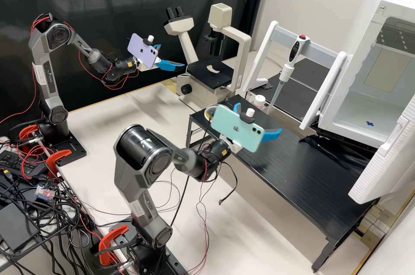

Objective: Move the petri dish to the incubator

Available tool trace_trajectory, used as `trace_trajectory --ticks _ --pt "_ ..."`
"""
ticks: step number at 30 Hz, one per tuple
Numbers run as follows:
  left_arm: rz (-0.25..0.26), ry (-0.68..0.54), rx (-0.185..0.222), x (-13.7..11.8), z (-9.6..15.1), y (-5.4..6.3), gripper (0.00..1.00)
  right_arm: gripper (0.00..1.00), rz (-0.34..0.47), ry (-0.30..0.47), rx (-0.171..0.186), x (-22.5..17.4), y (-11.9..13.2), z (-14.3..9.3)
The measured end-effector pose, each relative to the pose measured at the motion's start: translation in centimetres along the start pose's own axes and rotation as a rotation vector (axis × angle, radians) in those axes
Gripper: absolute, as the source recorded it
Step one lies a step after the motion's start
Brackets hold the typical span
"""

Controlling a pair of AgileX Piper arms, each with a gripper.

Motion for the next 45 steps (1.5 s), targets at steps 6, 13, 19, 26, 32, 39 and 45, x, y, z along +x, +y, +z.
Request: trace_trajectory --ticks 6,13,19,26,32,39,45 --pt "0.000 0.000 0.000 0.0 0.0 0.0 1.00 1.00 -0.087 0.108 -0.037 -1.1 -3.0 -2.8" --pt "0.000 0.000 0.000 0.0 0.0 0.0 1.00 1.00 -0.175 0.112 -0.073 -1.2 -6.2 -3.6" --pt "0.000 0.000 0.000 0.0 0.0 0.0 1.00 1.00 -0.248 0.049 -0.080 -0.9 -8.8 -2.6" --pt "0.000 0.000 0.000 0.0 0.0 0.0 1.00 0.00 -0.248 0.015 -0.089 -0.2 -9.8 -1.6" --pt "0.000 0.000 0.000 0.0 0.0 0.0 1.00 0.00 -0.253 0.011 -0.072 0.3 -9.6 -0.9" --pt "0.000 0.000 0.000 0.0 0.0 0.0 1.00 0.00 -0.254 0.013 -0.065 0.4 -9.4 -0.6" --pt "0.000 0.000 0.000 0.0 0.0 0.0 1.00 0.00 -0.254 0.013 -0.064 0.4 -9.4 -0.6"
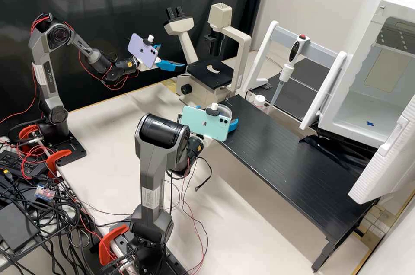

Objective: Move the petri dish to the incubator

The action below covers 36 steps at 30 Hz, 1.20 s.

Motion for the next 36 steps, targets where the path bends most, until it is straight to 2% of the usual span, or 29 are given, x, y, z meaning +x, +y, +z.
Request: trace_trajectory --ticks 32,36 --pt "0.000 0.000 0.000 0.00 0.00 0.00 1.00 0.00 0.000 0.000 -0.002 0.00 0.00 0.00" --pt "0.000 0.000 0.000 0.00 0.00 0.00 1.00 0.00 0.009 -0.004 -0.017 0.06 0.56 0.51"
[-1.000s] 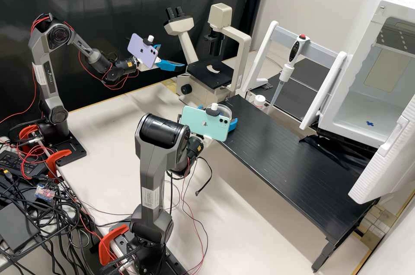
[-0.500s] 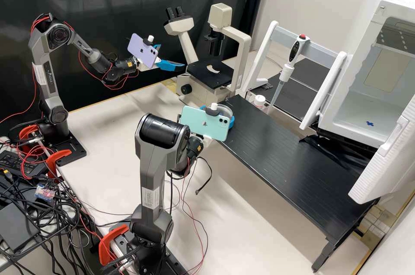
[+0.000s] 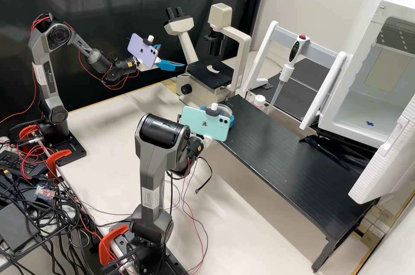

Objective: Move the petri dish to the incubator

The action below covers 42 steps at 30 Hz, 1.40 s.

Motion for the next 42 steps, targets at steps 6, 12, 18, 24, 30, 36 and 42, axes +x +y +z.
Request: trace_trajectory --ticks 6,12,18,24,30,36,42 --pt "0.000 0.000 0.000 0.0 0.0 0.0 1.00 0.00 0.074 -0.059 -0.025 -0.7 2.6 2.3" --pt "0.000 0.000 0.000 0.0 0.0 0.0 1.00 0.00 0.223 -0.194 0.044 -1.7 6.8 6.3" --pt "0.000 0.000 0.000 0.0 0.0 0.0 1.00 0.00 0.361 -0.234 0.065 -2.1 11.9 9.5" --pt "0.000 0.000 0.000 0.0 0.0 0.0 1.00 0.00 0.452 -0.285 0.074 -0.6 16.3 12.1" --pt "0.000 0.000 0.000 0.0 0.0 0.0 1.00 0.00 0.447 -0.350 0.084 3.1 19.5 14.2" --pt "0.000 0.000 0.000 0.0 0.0 0.0 1.00 0.00 0.451 -0.438 0.104 7.5 22.6 16.3" --pt "0.000 0.000 0.000 0.0 0.0 0.0 1.00 0.00 0.480 -0.506 0.154 9.8 25.3 17.8"
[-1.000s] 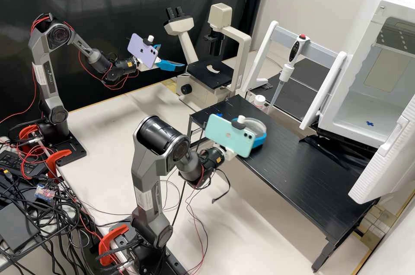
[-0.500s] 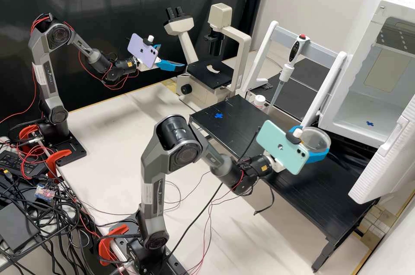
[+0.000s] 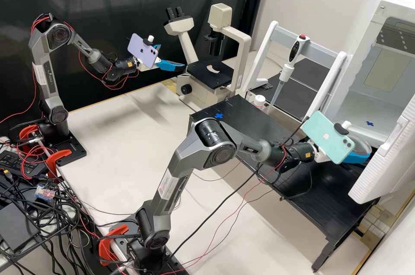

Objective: Move the petri dish to the incubator

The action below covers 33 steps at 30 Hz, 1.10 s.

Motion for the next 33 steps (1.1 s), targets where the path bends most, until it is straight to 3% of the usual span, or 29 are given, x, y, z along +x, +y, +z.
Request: trace_trajectory --ticks 6,12,22,28,33 --pt "0.000 0.000 0.000 0.0 0.0 0.0 1.00 0.00 0.006 0.007 0.002 -0.1 1.3 0.3" --pt "0.000 0.000 0.000 0.0 0.0 0.0 1.00 0.00 0.031 0.061 0.005 -3.0 2.6 -0.1" --pt "0.000 0.000 0.000 0.0 0.0 0.0 1.00 0.00 0.103 0.148 0.037 -4.9 4.3 -2.4" --pt "0.000 0.000 0.000 0.0 0.0 0.0 1.00 0.00 0.102 0.147 -0.007 -1.9 3.7 -4.5" --pt "0.000 0.000 0.000 0.0 0.0 0.0 1.00 0.00 0.060 0.091 -0.042 1.0 2.3 -4.5"
